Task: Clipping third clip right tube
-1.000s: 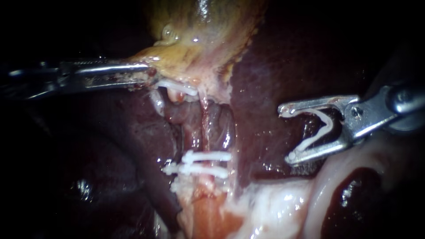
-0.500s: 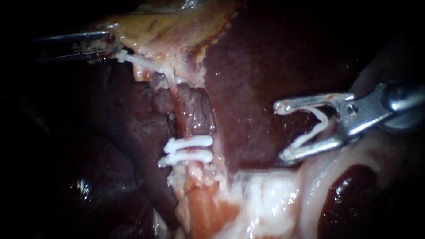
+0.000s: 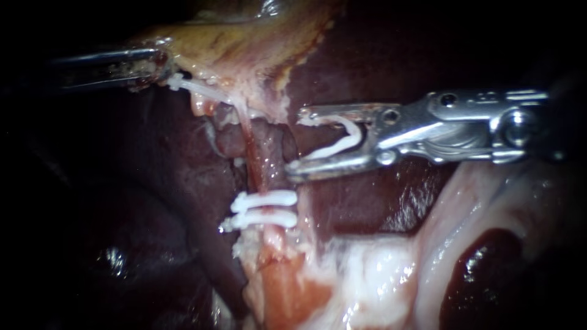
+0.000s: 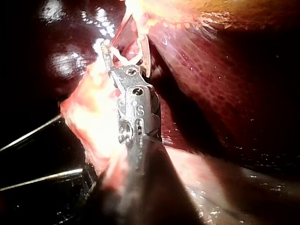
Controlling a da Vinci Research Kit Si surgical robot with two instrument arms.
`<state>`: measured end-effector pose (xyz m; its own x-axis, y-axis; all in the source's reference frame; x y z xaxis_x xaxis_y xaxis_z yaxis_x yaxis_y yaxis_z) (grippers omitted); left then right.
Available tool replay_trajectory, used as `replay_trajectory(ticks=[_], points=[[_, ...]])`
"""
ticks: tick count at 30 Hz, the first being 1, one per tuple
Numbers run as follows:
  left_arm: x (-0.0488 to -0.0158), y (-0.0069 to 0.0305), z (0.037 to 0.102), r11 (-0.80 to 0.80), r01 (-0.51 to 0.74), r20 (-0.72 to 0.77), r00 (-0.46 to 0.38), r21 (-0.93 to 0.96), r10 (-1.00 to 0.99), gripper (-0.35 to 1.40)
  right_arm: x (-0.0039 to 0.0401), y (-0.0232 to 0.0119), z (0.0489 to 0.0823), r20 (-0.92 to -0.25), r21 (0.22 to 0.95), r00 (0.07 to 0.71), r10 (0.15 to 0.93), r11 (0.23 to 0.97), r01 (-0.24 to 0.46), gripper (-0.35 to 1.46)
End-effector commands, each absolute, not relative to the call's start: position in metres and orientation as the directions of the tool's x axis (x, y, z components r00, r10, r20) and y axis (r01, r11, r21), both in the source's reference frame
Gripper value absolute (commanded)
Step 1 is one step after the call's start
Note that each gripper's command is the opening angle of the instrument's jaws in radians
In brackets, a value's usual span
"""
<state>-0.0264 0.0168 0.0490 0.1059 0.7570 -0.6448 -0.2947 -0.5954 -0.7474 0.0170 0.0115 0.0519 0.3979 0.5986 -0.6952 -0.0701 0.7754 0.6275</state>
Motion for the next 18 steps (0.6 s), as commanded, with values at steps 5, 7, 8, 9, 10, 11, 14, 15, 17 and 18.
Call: replay_trajectory(ticks=[5, 7, 8, 9, 10, 11, 14, 15, 17, 18], points=[[-0.0266, 0.0168, 0.0491, -0.596, -0.295, -0.645, 0.106, -0.747, 0.756, -0.35, 0.0197, 0.0118, 0.053, -0.674, 0.668, 0.366, 0.642, 0.741, -0.068, 0.5], [-0.0267, 0.0167, 0.0491, -0.596, -0.296, -0.646, 0.106, -0.746, 0.756, -0.35, 0.0207, 0.0116, 0.0533, -0.668, 0.679, 0.362, 0.65, 0.731, -0.061, 0.5], [-0.0267, 0.0167, 0.0491, -0.597, -0.293, -0.646, 0.105, -0.747, 0.756, -0.35, 0.021, 0.0114, 0.0534, -0.664, 0.684, 0.363, 0.654, 0.727, -0.059, 0.5], [-0.0268, 0.0167, 0.0492, -0.597, -0.294, -0.646, 0.105, -0.747, 0.756, -0.35, 0.0215, 0.0113, 0.0536, -0.664, 0.685, 0.364, 0.653, 0.727, -0.055, 0.5], [-0.0269, 0.0167, 0.0492, -0.597, -0.294, -0.646, 0.105, -0.746, 0.756, -0.35, 0.0219, 0.0112, 0.0537, -0.664, 0.685, 0.365, 0.652, 0.727, -0.053, 0.5], [-0.027, 0.0167, 0.0492, -0.597, -0.294, -0.646, 0.106, -0.746, 0.756, -0.35, 0.0223, 0.0111, 0.0538, -0.665, 0.686, 0.364, 0.652, 0.726, -0.048, 0.5], [-0.0271, 0.0167, 0.0493, -0.598, -0.292, -0.646, 0.105, -0.746, 0.756, -0.35, 0.023, 0.011, 0.0539, -0.666, 0.692, 0.348, 0.66, 0.721, -0.042, 0.5], [-0.0271, 0.0167, 0.0493, -0.598, -0.292, -0.647, 0.105, -0.746, 0.756, -0.35, 0.0231, 0.011, 0.0538, -0.669, 0.693, 0.337, 0.662, 0.72, -0.039, 0.5], [-0.0271, 0.0167, 0.0493, -0.598, -0.292, -0.647, 0.105, -0.746, 0.756, -0.35, 0.0231, 0.0111, 0.0532, -0.673, 0.698, 0.314, 0.669, 0.715, -0.027, 0.5], [-0.0271, 0.0167, 0.0493, -0.598, -0.292, -0.647, 0.105, -0.746, 0.756, -0.35, 0.0231, 0.0112, 0.0528, -0.674, 0.701, 0.306, 0.672, 0.713, -0.022, 0.5]])
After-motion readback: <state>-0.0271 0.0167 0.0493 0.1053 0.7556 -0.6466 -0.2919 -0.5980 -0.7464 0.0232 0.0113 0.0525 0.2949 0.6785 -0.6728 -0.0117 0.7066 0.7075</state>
